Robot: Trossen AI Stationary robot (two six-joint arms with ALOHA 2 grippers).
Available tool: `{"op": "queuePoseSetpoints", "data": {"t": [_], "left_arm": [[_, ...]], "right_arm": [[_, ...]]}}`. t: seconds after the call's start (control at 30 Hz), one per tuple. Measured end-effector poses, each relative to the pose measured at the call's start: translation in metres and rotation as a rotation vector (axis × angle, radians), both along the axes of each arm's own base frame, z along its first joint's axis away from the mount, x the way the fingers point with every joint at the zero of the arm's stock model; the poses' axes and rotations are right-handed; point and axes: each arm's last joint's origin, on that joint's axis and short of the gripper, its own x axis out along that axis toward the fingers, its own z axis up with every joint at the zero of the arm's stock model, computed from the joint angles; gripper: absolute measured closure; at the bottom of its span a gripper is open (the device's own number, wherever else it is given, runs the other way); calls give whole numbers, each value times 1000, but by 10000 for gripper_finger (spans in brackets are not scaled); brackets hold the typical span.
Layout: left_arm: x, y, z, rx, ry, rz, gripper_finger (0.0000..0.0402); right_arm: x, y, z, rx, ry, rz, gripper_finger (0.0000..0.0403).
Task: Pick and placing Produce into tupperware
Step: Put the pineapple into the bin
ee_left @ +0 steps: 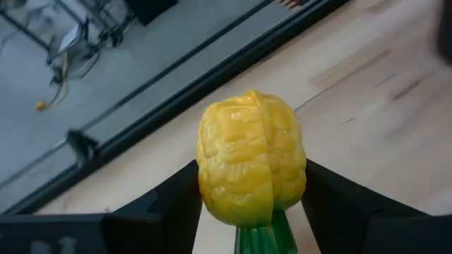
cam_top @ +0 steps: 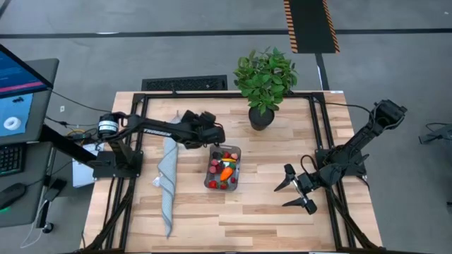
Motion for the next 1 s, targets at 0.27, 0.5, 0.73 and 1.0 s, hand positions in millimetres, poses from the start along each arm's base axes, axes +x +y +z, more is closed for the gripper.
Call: {"op": "queuePoseSetpoints", "data": {"t": [0.27,0.5,0.73,1.0], "left_arm": [[19,-33,24,-49,-22,-190,196],[27,-79,37,-90,-48,-357,196],[23,-125,42,-152,-99,-456,196],[15,-160,40,-288,-144,-534,196]], "right_arm": [[0,0,0,0,0,0,96],[0,0,0,0,0,0,96],[0,0,0,0,0,0,96],[0,0,0,0,0,0,96]]}}
